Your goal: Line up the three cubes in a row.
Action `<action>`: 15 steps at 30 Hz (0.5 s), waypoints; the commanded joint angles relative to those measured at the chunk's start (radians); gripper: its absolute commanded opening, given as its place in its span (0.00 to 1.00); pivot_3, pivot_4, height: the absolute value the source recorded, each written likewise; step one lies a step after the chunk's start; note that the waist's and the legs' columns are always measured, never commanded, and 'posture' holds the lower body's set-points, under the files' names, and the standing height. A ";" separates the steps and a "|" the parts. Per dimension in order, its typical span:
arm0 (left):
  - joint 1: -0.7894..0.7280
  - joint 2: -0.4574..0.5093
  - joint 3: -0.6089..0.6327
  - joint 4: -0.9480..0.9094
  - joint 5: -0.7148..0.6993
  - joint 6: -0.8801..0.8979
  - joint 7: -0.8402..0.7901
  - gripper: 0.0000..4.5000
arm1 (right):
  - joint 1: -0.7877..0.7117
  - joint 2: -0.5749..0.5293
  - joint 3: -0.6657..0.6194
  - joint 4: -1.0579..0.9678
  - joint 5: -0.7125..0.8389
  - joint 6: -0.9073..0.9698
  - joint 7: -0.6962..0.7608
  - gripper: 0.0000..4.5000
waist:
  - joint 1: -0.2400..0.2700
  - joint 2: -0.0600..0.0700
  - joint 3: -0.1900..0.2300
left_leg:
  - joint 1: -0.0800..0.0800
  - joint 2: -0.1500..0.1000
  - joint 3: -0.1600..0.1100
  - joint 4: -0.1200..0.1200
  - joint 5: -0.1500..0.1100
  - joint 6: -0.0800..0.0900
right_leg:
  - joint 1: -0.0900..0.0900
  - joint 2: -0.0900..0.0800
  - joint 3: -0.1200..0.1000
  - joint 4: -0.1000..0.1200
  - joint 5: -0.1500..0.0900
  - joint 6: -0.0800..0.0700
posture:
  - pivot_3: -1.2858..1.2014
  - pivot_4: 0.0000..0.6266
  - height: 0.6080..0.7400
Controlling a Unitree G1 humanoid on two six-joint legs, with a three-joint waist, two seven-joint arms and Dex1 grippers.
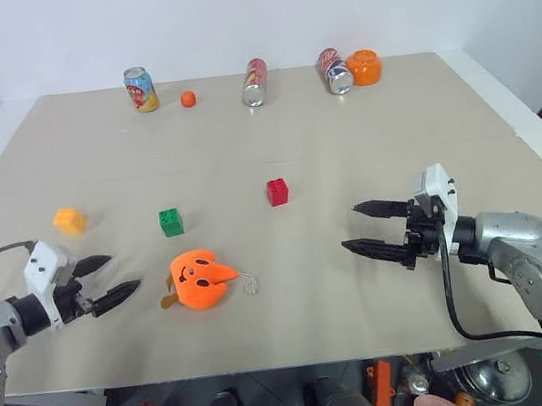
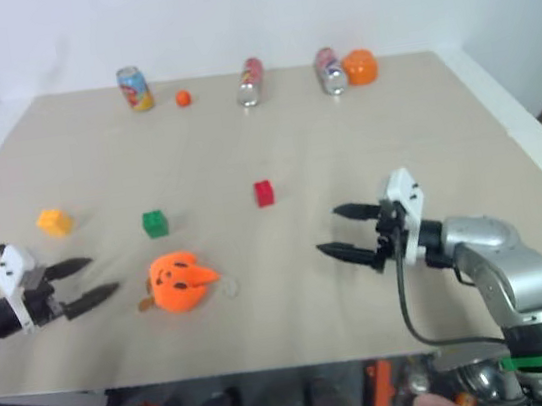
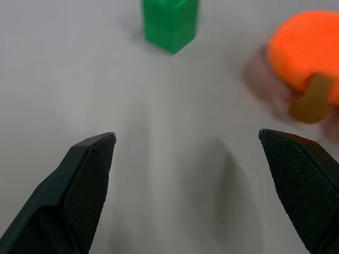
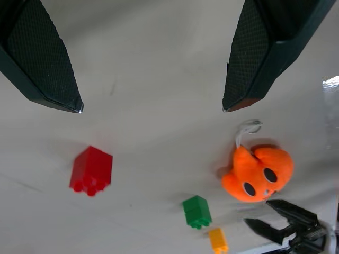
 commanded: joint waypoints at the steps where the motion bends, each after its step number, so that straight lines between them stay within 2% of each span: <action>1: -0.042 0.026 -0.020 -0.123 -0.071 0.053 -0.068 1.00 | -0.058 -0.023 0.010 -0.048 0.030 0.013 0.047 0.97 | 0.000 0.000 0.000 | 0.000 0.000 0.000 0.000 0.000 0.000 | 0.000 0.000 0.000 0.000 0.000 0.000 | 0.52 0.24 1.00; 4: -0.043 0.032 -0.064 -0.175 -0.082 0.089 -0.107 1.00 | -0.089 -0.027 0.025 -0.069 0.041 0.020 0.076 0.97 | -0.001 0.000 0.000 | 0.000 0.000 0.001 0.000 0.000 0.000 | 0.000 0.000 0.000 0.000 0.001 0.001 | 0.52 0.24 1.00; 9: -0.053 0.014 -0.181 -0.172 -0.011 0.051 -0.140 1.00 | -0.113 -0.021 0.062 -0.075 0.028 0.011 0.097 0.97 | 0.000 0.000 0.000 | 0.000 0.001 0.001 0.000 -0.002 0.003 | 0.000 0.002 0.001 0.000 0.002 0.003 | 0.52 0.24 1.00; 15: -0.158 -0.059 -0.311 -0.100 0.074 0.032 -0.126 1.00 | -0.107 -0.003 0.086 -0.082 0.017 -0.006 0.079 0.97 | 0.003 0.001 0.000 | 0.000 0.001 0.000 0.003 -0.002 0.003 | 0.001 0.002 0.001 0.000 0.002 0.002 | 0.52 0.24 1.00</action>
